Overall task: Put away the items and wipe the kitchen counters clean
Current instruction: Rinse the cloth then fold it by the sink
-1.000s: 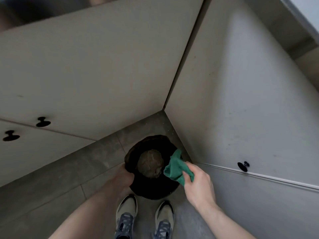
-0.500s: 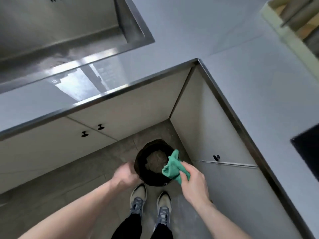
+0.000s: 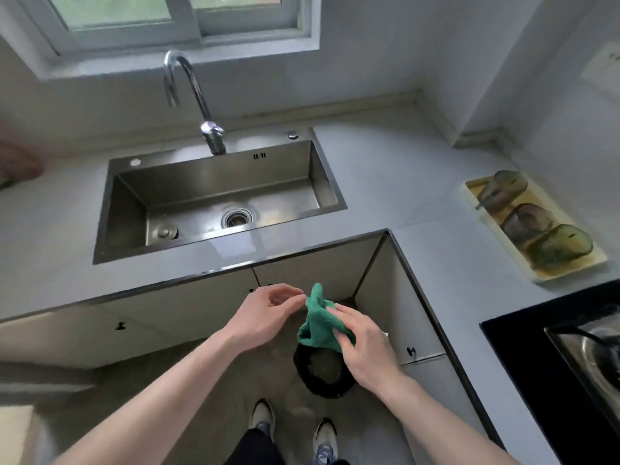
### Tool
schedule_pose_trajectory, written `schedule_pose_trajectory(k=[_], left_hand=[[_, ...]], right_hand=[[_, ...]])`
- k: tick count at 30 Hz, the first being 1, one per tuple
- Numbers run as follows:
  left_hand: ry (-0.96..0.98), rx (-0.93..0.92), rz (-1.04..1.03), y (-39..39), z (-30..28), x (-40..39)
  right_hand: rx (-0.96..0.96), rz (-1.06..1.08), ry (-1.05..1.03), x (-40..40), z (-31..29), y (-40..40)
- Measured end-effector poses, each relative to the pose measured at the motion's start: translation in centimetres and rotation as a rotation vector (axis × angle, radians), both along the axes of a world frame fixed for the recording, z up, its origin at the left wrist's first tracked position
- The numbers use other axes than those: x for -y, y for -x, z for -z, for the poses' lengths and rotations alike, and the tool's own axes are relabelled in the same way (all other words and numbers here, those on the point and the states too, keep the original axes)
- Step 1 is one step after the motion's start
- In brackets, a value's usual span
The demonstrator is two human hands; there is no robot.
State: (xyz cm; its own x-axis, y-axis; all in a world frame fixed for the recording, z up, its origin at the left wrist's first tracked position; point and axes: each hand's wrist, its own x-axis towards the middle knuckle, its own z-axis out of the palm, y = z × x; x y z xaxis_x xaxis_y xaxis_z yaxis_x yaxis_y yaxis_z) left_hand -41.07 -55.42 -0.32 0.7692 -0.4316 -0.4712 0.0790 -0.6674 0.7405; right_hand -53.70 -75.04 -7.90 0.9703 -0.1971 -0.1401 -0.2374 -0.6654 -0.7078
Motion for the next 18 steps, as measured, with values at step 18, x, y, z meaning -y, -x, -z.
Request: schedule_pose_trajectory(k=[18], left_hand=[[0.27, 0.034, -0.286, -12.7, -8.4, -20.9]], right_hand=[[0.253, -0.221, 0.148, -19.5, -11.0, -17.6]])
